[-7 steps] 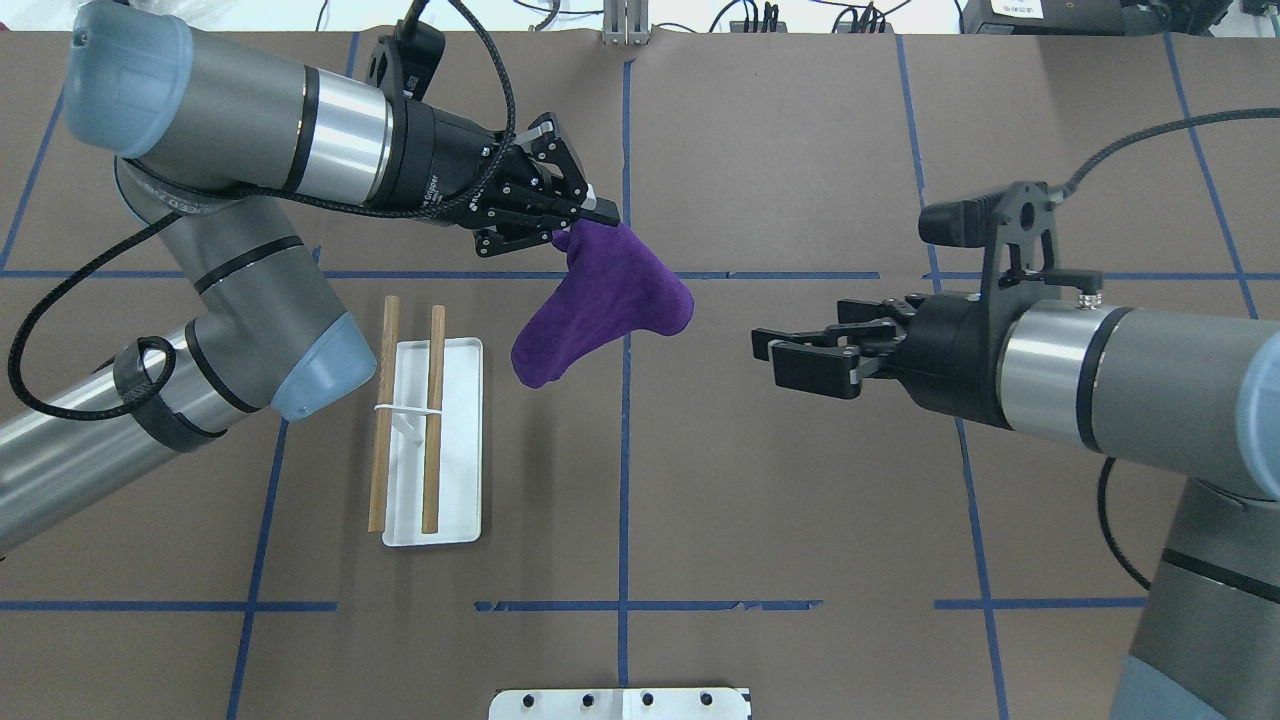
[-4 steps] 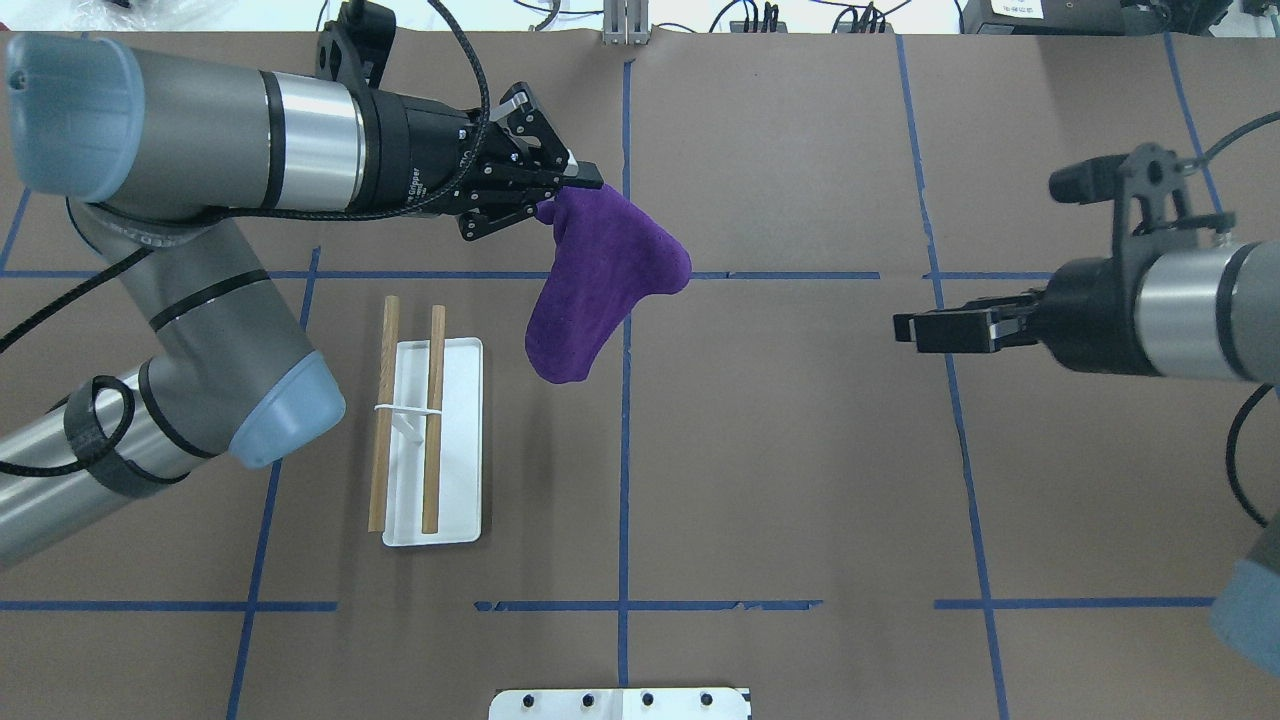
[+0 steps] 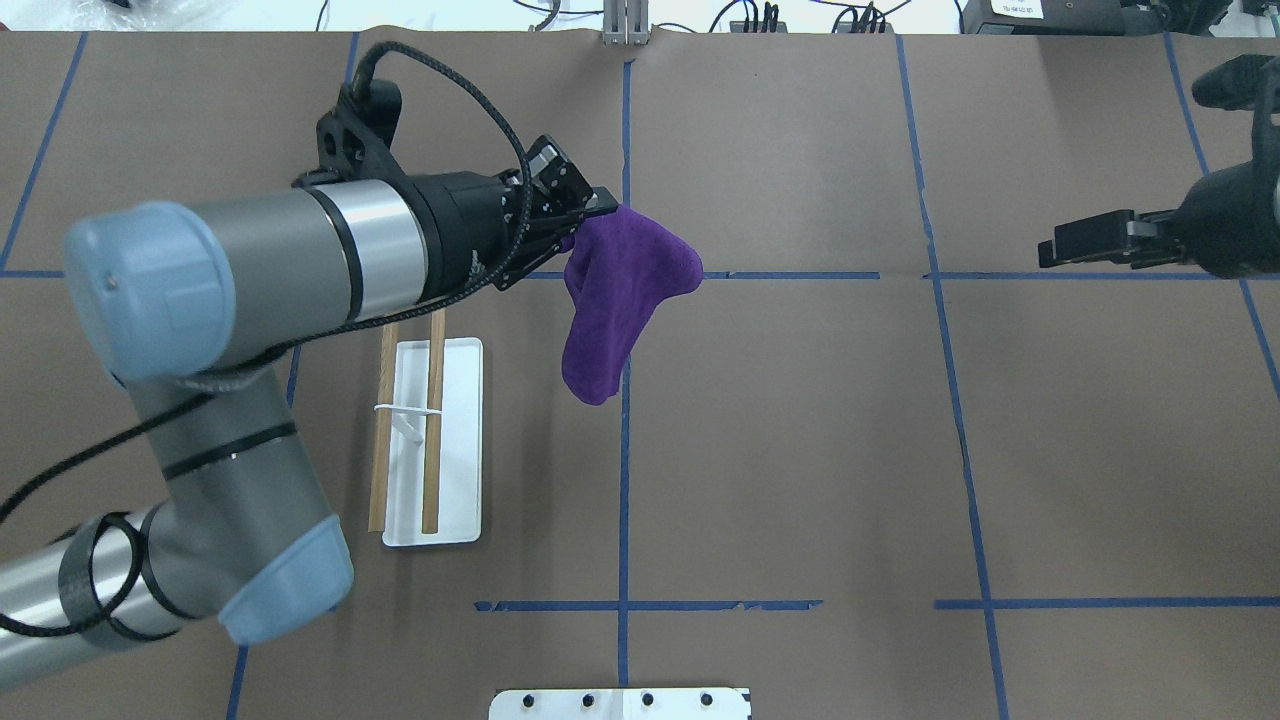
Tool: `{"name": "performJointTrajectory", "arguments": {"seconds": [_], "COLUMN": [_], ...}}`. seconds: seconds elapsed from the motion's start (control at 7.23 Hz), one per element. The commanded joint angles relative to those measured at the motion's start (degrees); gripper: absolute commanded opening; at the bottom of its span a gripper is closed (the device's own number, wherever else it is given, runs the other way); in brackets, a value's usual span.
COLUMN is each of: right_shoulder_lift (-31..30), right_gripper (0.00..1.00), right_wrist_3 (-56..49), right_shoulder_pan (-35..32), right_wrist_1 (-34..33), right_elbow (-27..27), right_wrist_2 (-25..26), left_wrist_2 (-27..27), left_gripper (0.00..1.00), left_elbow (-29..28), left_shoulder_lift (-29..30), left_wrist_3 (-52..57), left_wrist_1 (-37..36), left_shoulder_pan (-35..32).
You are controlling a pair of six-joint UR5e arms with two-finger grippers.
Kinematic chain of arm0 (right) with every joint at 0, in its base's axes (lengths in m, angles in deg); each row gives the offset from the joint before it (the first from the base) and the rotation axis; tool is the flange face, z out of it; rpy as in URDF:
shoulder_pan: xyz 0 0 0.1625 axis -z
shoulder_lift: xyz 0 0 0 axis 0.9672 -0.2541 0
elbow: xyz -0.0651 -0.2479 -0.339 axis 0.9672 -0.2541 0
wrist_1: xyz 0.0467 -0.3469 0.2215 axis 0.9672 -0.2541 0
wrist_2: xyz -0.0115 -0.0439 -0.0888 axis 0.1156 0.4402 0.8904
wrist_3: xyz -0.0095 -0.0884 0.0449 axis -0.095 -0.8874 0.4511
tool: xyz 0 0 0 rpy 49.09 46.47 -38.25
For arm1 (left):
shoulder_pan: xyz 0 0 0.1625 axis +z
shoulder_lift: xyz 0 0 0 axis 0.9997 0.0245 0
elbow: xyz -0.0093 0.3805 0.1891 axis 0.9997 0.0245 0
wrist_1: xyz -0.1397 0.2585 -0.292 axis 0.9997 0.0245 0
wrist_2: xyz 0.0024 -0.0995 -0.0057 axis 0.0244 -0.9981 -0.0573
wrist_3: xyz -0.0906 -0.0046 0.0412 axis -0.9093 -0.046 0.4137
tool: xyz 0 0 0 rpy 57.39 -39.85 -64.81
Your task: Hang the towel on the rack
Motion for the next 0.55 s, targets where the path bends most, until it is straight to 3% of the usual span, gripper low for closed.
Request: {"name": "performJointTrajectory", "arguments": {"seconds": [0.0, 0.28, 0.42], "right_shoulder_lift": [0.13, -0.57, -0.75], "right_gripper": [1.00, 1.00, 1.00], "right_wrist_3": [-13.89, -20.40, -23.41], "right_shoulder_pan": [-4.43, -6.02, -7.25], "right_wrist_1": [-7.85, -11.56, -11.92], "right_elbow": [-3.68, -5.71, -6.85], "right_wrist_2": [-0.41, -1.38, -1.73], "left_wrist_2": [16.10, 25.03, 26.46], "left_gripper": [0.00, 0.00, 0.00], "left_elbow": [4.54, 6.66, 7.27], "left_shoulder_lift": [-4.00, -10.68, -13.50], "left_wrist_3": [-0.03, -0.11, -0.20], "left_wrist_1": [-7.75, -8.47, -8.74], "left_shoulder_pan": [8.48, 14.30, 15.20]}}
